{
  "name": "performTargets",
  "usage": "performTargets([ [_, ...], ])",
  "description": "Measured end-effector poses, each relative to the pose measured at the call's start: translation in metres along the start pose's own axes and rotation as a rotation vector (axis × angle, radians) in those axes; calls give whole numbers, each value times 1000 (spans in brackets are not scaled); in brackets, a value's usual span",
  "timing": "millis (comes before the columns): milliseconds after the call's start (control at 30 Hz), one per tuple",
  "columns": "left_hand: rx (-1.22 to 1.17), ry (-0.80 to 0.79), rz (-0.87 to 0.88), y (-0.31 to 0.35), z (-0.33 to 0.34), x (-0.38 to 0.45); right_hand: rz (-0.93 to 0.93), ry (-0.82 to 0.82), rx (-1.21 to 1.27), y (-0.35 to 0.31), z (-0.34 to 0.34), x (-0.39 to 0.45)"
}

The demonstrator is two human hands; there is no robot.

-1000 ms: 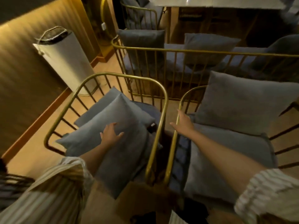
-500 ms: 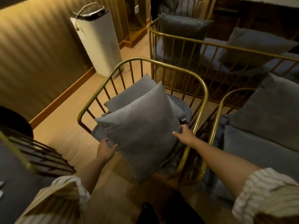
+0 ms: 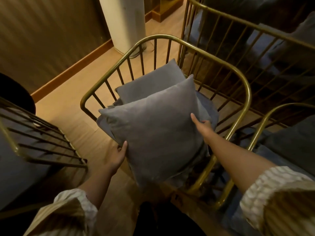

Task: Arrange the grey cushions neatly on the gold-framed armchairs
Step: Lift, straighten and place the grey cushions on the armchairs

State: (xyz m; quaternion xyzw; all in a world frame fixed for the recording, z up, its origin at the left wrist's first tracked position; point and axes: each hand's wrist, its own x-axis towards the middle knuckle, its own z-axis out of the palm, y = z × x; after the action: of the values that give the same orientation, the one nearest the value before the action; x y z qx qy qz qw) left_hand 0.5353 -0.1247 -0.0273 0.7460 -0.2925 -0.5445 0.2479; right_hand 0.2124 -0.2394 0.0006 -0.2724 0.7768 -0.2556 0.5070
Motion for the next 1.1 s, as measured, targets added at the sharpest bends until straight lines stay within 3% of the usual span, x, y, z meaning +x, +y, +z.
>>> performTargets([
  [200,-234,-17,-207,-3,19,14,27,-159,-48,-2,-3,27],
  [433,-339,108,-96,16,9,-1,-55,-160,35,-19,-21,16],
  [633,-330,280,79,95,-13,-32,-172,-252,137,-74,-35,-32],
  [867,-284,180,87,167,-41,-61,-292,-314,302,-97,-74,-87],
  [1100,-110,-27,216,206,-2,-107,-340,-156,414,-56,-155,-143],
])
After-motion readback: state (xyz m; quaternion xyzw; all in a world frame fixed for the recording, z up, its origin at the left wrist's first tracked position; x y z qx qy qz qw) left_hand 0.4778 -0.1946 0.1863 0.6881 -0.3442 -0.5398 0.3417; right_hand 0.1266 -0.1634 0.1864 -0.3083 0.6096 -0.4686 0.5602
